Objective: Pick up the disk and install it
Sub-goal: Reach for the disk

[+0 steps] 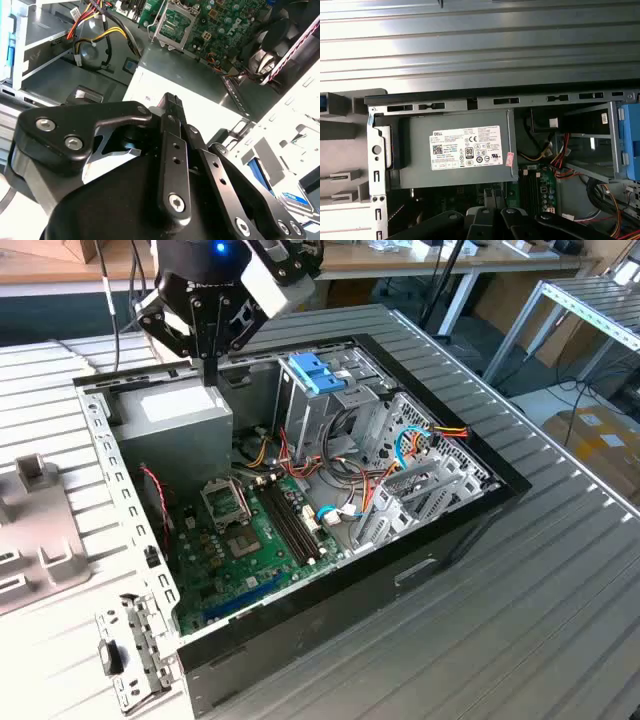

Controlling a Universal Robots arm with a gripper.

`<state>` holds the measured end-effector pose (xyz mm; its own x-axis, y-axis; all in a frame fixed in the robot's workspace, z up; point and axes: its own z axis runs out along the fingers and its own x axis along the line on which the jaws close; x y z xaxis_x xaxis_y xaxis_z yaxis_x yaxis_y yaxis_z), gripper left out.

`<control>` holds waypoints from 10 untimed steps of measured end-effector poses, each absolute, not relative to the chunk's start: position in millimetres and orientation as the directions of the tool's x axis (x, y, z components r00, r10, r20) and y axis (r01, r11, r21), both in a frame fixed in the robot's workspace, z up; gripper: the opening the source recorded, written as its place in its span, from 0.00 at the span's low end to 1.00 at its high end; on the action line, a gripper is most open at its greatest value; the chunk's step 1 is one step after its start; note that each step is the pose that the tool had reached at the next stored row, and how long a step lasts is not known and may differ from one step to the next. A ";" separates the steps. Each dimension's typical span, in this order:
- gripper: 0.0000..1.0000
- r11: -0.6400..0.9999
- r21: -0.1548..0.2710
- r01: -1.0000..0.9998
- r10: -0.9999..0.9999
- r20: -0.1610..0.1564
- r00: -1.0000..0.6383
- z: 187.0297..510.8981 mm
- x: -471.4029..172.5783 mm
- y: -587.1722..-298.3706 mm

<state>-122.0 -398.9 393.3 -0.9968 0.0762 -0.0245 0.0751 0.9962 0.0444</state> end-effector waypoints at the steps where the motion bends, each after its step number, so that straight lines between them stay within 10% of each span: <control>1: 0.11 0.996 0.044 0.075 0.076 -0.024 -0.997 393.3 -122.5 -398.9; 10: 0.11 0.996 0.044 0.075 0.076 -0.024 -0.997 393.3 -126.4 -398.9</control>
